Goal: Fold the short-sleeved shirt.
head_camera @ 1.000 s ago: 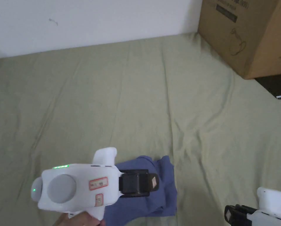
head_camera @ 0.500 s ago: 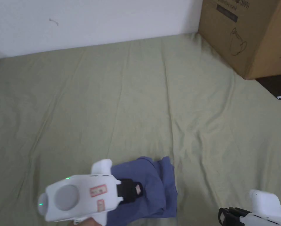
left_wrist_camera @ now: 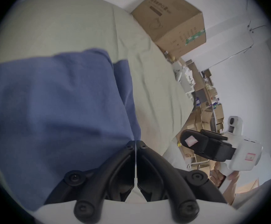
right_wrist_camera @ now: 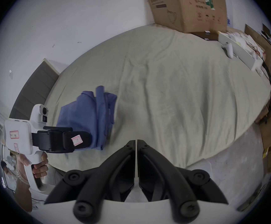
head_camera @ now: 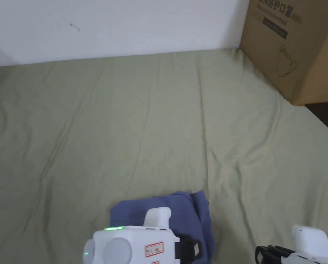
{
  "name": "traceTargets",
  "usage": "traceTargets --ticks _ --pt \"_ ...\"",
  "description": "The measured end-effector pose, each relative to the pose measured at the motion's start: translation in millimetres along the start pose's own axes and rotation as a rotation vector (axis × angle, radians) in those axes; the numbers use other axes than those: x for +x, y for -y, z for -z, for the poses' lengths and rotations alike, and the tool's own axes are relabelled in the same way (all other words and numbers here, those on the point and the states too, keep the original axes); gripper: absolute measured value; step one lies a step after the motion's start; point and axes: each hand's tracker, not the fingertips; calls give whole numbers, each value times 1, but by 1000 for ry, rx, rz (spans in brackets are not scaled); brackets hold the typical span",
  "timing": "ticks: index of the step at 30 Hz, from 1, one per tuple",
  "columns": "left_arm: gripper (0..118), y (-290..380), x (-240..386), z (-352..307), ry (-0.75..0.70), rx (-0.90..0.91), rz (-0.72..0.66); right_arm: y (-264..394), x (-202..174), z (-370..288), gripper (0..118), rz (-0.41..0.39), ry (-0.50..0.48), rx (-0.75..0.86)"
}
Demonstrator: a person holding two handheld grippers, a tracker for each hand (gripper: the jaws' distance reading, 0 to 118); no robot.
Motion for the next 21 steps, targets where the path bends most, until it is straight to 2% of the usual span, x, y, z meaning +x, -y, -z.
traceTargets --ticks 3,4,5,7,8,9,10,13,16,17,21 --pt "3 5 -16 -49 -28 98 -27 -16 -32 10 2 -121 -61 19" --pt "7 7 -24 -65 -24 122 -50 -16 -35 12 2 -164 -79 21" --pt "18 10 -33 -80 -24 144 -75 -28 -60 24 2 -202 -90 21" --pt "81 15 -53 -104 -63 166 -119 -36 -84 40 2 -271 -99 8" --pt "109 18 -61 -114 -98 177 -138 -39 -97 48 2 -308 -105 -2" --pt "117 18 -67 -122 -99 285 -147 -43 -109 55 2 -340 -111 -11" --pt "112 21 -76 -122 -130 255 -150 -44 -117 67 2 -373 -119 -31" --pt "113 26 -103 -122 -139 263 -266 -45 -129 108 2 -410 -112 -99" --pt "113 26 -134 -115 -12 231 -373 -34 -123 140 2 -470 -8 -122" --pt "113 25 -142 -104 31 222 -401 -33 -117 144 2 -477 -34 -93" --pt "112 14 -160 -68 132 181 -469 -32 -107 136 2 -419 -78 -69"
